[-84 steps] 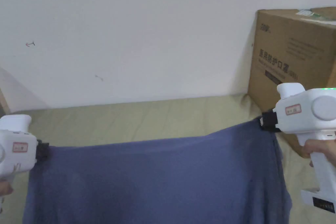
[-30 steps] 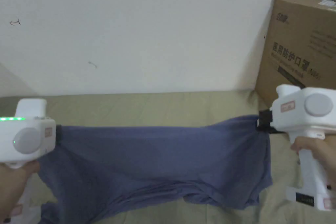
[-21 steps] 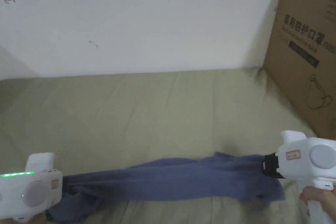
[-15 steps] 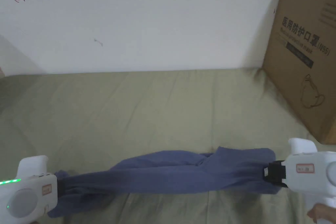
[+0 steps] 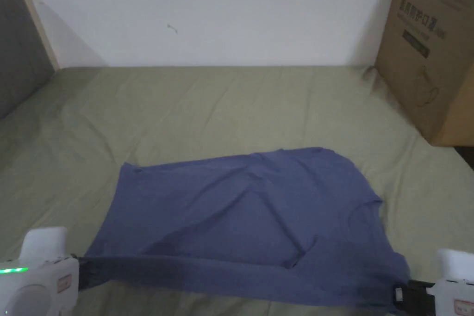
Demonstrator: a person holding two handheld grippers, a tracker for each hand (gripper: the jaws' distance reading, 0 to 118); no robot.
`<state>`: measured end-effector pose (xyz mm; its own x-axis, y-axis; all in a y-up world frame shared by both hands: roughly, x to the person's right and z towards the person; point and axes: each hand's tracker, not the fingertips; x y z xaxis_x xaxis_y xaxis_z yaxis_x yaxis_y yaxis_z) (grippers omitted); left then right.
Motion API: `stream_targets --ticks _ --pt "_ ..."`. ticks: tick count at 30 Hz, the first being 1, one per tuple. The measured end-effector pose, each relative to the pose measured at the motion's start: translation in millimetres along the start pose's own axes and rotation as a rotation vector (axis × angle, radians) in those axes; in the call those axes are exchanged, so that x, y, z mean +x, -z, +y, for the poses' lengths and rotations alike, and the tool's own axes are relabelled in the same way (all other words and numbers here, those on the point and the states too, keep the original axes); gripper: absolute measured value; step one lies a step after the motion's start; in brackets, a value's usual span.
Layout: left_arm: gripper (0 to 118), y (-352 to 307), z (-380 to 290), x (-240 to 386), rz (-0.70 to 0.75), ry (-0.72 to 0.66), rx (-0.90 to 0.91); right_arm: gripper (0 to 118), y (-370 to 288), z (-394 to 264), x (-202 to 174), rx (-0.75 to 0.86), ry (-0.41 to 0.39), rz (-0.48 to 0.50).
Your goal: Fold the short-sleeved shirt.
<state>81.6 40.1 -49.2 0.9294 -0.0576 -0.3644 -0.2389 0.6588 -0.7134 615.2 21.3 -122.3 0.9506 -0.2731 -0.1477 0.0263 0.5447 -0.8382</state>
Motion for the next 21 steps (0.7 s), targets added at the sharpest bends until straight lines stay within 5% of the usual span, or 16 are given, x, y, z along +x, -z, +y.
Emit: stream_targets --ticks 7,9,10,12,13,21 --pt "1 15.4 -57.1 -22.7 -0.009 -0.038 -0.027 1 6.7 -59.3 6.9 -0.054 -0.002 -0.026" --pt "10 14.6 -57.9 -21.8 -0.008 -0.049 -0.005 1 10.4 -61.3 6.4 -0.029 -0.024 -0.045" --pt "40 17.5 -56.6 -22.5 -0.015 -0.054 0.001 10 12.4 -61.8 6.1 -0.019 -0.027 -0.048" --pt "100 21.1 -52.1 -26.6 0.0 -0.076 -0.01 60 14.4 -58.8 3.7 -0.017 -0.006 -0.06" --pt "116 19.1 -51.9 -29.8 -0.014 -0.084 -0.004 85 13.0 -57.7 2.0 -0.023 -0.002 -0.066" --pt "116 -39.0 -73.6 -41.1 -0.113 -0.173 0.085 85 -30.6 -65.8 -15.1 0.08 -0.031 -0.074"
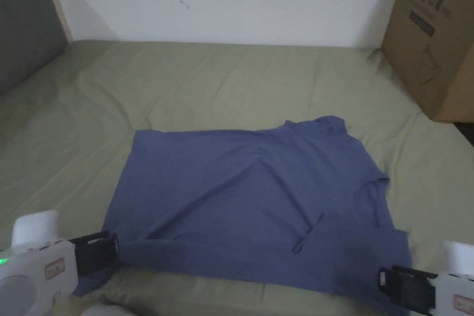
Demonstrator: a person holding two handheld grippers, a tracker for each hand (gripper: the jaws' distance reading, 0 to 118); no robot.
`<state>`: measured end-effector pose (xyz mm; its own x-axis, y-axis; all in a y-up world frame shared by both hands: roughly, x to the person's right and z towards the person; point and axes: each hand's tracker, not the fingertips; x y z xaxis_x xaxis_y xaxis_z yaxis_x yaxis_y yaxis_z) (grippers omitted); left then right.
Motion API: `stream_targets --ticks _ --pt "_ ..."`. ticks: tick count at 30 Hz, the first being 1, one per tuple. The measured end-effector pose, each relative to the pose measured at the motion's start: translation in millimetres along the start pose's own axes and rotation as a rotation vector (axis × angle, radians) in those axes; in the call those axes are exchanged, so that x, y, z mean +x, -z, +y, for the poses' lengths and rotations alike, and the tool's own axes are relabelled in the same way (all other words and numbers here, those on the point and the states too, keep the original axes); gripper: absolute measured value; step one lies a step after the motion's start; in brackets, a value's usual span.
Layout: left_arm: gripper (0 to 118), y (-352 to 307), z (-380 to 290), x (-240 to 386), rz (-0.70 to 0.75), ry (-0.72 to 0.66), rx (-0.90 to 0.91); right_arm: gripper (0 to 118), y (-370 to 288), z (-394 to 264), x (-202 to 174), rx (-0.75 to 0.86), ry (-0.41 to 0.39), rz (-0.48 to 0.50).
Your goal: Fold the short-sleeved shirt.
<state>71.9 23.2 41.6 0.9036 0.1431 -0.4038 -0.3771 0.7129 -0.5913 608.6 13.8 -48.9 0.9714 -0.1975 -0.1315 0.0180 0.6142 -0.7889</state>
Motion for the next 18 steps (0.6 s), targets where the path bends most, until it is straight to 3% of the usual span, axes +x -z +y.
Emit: stream_targets --ticks 2,3,6,7,9,10,14,15,17,18 --pt "109 -22.0 -10.4 -1.2 -0.005 0.01 0.013 78 -28.5 5.9 -5.2 0.086 0.005 0.104" --pt "102 -33.4 -17.0 -2.5 -0.008 0.022 0.025 70 -41.5 7.4 -8.4 0.122 -0.005 0.119" --pt "48 -46.9 -31.3 -3.0 -0.02 0.007 0.026 19 -56.1 4.6 -12.3 0.181 -0.035 0.095" --pt "25 -43.9 -35.7 -2.2 -0.038 0.006 0.0 9 -55.9 3.4 -13.6 0.185 -0.043 0.088" --pt "1 -38.4 -41.8 0.4 -0.015 0.015 -0.007 0 -56.4 3.8 -15.6 0.174 -0.045 0.07" --pt "0 -37.0 -43.6 2.6 0.033 0.036 -0.014 0 -57.7 4.8 -20.5 0.174 -0.05 0.065" --pt "1 -38.9 -32.8 10.4 0.02 0.034 0.008 0 -48.3 1.9 -17.9 0.149 -0.049 0.071" --pt "12 -36.0 -28.6 6.6 0.017 0.03 0.013 0 -46.0 0.1 -16.8 0.142 -0.049 0.074" --pt "91 -25.3 -22.0 3.2 0.028 0.037 0.029 0 -43.4 -3.5 -15.7 0.13 -0.044 0.069" --pt "111 -14.2 -17.6 0.8 0.041 0.037 0.019 0 -39.0 -6.2 -12.3 0.122 -0.043 0.071"
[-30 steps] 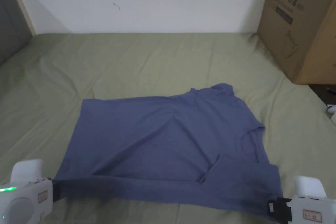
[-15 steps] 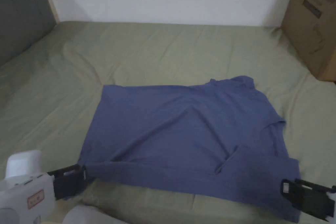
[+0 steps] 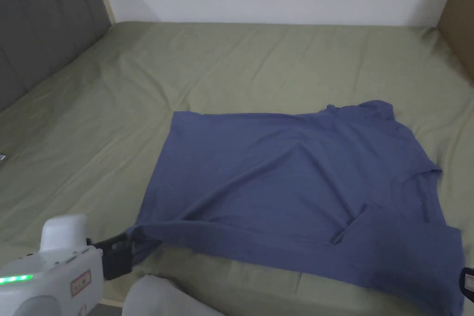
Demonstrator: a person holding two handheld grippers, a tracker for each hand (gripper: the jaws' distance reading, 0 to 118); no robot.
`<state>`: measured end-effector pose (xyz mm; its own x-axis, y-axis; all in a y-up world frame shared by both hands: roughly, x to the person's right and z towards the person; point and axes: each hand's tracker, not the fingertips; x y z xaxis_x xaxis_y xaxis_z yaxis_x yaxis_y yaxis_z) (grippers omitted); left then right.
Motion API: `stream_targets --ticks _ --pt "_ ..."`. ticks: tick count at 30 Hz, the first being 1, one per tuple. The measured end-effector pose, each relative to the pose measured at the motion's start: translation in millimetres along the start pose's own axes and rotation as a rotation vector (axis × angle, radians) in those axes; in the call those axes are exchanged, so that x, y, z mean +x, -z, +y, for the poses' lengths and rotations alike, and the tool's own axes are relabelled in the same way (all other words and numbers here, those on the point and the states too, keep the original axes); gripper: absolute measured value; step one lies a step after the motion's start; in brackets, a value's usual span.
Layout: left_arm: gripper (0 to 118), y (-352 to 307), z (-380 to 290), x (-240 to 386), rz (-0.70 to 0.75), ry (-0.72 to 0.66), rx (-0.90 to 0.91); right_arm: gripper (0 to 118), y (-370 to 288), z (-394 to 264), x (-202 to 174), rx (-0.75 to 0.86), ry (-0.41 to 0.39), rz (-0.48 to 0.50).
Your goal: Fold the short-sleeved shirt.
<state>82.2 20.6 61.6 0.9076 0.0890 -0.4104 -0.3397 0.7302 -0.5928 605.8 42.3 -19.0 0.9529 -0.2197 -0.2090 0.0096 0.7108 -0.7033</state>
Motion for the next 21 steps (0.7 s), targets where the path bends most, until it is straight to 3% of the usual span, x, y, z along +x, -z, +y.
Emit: stream_targets --ticks 4,5,6,7,12,15,16,17,18,19,20,21 --pt "110 53.9 3.7 -24.9 -0.071 -0.13 -0.145 0 6.4 -6.3 4.1 -0.044 0.03 0.0" --pt "101 62.0 4.6 -31.5 -0.075 -0.172 -0.167 0 8.1 -8.0 5.4 -0.05 0.037 -0.001" --pt "82 71.1 4.2 -35.0 -0.065 -0.202 -0.198 0 11.5 -9.7 7.6 -0.06 0.048 -0.005" --pt "42 78.2 2.5 -37.7 -0.062 -0.236 -0.213 0 16.0 -11.7 11.1 -0.068 0.072 -0.008" --pt "11 98.7 -4.3 -33.7 -0.059 -0.246 -0.212 0 42.6 -19.5 31.0 -0.109 0.21 -0.027" --pt "6 89.9 4.4 -25.1 -0.034 -0.156 -0.184 0 48.1 -16.7 34.0 -0.117 0.224 -0.015" --pt "6 87.6 7.5 -24.2 -0.037 -0.14 -0.185 7 46.3 -12.9 30.1 -0.114 0.214 -0.015" --pt "6 75.3 12.1 -17.4 -0.037 -0.14 -0.183 27 46.9 -11.1 28.9 -0.11 0.195 -0.023" --pt "6 71.5 15.3 -16.5 -0.04 -0.139 -0.18 56 49.7 -9.4 27.6 -0.12 0.171 -0.045" --pt "6 68.6 17.8 -16.2 -0.045 -0.136 -0.172 95 54.3 -9.1 26.7 -0.146 0.153 -0.074" --pt "6 66.8 19.8 -15.1 -0.045 -0.132 -0.167 107 56.9 -10.2 26.1 -0.157 0.155 -0.092" --pt "6 66.0 18.9 -14.3 -0.042 -0.114 -0.166 108 58.1 -12.0 25.7 -0.147 0.165 -0.093"
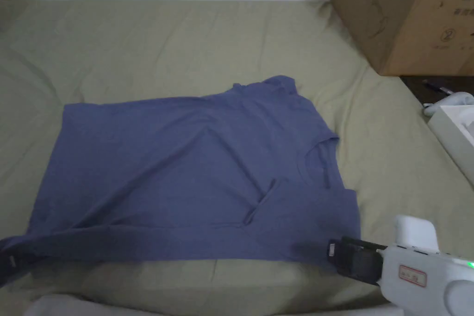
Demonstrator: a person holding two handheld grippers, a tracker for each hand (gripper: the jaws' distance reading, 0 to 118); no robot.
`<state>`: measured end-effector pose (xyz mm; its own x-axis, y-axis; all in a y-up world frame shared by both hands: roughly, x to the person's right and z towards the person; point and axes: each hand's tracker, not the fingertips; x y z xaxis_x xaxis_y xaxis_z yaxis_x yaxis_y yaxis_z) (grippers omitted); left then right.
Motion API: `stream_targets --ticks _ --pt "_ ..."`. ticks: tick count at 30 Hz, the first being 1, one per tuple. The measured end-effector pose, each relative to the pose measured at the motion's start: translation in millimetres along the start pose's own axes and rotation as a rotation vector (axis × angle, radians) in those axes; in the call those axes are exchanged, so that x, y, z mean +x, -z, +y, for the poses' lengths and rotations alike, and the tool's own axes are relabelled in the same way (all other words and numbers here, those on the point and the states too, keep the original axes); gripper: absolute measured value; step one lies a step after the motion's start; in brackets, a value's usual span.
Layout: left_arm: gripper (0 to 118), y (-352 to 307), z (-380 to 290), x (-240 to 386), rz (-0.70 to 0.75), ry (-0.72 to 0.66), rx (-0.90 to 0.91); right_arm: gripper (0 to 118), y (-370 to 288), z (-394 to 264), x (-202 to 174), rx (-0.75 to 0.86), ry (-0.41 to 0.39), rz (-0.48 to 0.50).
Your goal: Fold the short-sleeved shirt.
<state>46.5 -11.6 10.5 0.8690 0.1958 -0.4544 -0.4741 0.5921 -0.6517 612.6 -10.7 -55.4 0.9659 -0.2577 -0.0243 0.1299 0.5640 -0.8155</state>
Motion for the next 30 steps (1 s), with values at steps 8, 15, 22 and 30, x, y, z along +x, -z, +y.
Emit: stream_targets --ticks 8,15,22,30 --pt "6 0.7 -3.4 23.4 0.072 0.176 -0.01 57 41.5 2.5 10.6 -0.08 0.036 0.003" --pt "6 3.7 -4.6 17.6 0.084 0.169 -0.03 4 40.7 4.1 -7.3 -0.052 -0.04 0.0" --pt "6 -7.4 12.1 19.4 0.081 0.191 -0.014 4 24.2 27.7 -24.4 -0.003 -0.203 -0.052" --pt "6 19.5 88.4 37.9 0.069 0.253 0.038 4 46.7 131.3 -42.1 0.082 -0.263 -0.037"
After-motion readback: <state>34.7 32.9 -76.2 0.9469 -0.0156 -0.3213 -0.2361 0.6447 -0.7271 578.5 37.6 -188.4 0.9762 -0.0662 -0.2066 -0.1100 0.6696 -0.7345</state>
